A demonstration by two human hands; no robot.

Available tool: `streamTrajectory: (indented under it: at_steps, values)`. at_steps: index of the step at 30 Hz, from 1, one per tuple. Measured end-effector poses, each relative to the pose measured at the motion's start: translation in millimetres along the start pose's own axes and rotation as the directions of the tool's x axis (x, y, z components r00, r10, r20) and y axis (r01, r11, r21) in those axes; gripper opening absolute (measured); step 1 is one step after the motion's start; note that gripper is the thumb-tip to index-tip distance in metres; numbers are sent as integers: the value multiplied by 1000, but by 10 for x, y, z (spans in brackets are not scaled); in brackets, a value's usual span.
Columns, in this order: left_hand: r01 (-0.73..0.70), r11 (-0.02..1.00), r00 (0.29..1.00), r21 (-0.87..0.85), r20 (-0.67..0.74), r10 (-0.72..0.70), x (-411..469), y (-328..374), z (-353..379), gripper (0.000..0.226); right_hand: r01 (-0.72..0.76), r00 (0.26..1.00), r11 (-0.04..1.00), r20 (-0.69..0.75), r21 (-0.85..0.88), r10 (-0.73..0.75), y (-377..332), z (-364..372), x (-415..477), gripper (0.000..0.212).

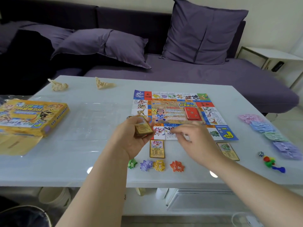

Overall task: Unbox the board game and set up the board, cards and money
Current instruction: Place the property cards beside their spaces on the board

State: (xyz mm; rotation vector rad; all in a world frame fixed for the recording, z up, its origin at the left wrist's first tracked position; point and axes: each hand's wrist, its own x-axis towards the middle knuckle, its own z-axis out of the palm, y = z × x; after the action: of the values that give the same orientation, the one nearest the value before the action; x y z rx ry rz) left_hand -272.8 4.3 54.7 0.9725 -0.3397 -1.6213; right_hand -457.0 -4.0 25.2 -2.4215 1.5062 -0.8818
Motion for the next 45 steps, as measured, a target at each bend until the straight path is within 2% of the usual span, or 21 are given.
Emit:
streamTrajectory:
  at_steps: [2,5,7,9,11,16,22,27,32,34,38,41,45]
  values:
    - [35,997,997,72,64,-40,-4,-68,28,22,-174,985,963,50,207,167,40,-127,-6,19]
    - [36,978,983,204,168,-71,-26,-211,102,22,-348,937,814,150,466,315,91,-245,-45,15]
    - [23,965,974,261,210,-80,-38,-298,156,20,-450,888,691,203,565,412,105,-274,-83,9]
    - [10,948,968,319,234,-89,-48,-366,205,19,-530,835,563,275,634,476,124,-271,-125,17]
    - [-9,923,962,386,257,-97,-53,-425,234,19,-571,805,488,333,660,491,130,-270,-145,26]
    - [-49,867,953,495,282,-107,-56,-509,233,26,-572,816,573,337,587,469,117,-254,-160,22]
    - [-19,813,968,582,215,-132,-36,-565,185,27,-569,821,594,353,569,449,103,-204,-191,17]
    - [11,837,972,547,191,-138,-22,-568,203,16,-574,819,629,346,524,458,111,-147,-160,18]
    - [-19,903,996,429,91,-22,108,-437,224,10,-569,802,547,267,613,534,102,-166,2,7]
    - [-34,923,997,384,76,5,172,-354,232,14,-533,834,604,249,592,493,79,-213,126,2]
    - [-65,941,994,332,100,33,291,-210,244,29,-454,887,680,227,576,401,17,-326,511,33]
    - [-102,947,995,306,45,93,417,-130,252,34,-455,889,708,321,540,327,-19,-399,801,45]
    - [-119,956,991,268,-29,131,620,-27,246,24,-381,869,872,442,306,225,-48,-355,1073,39]
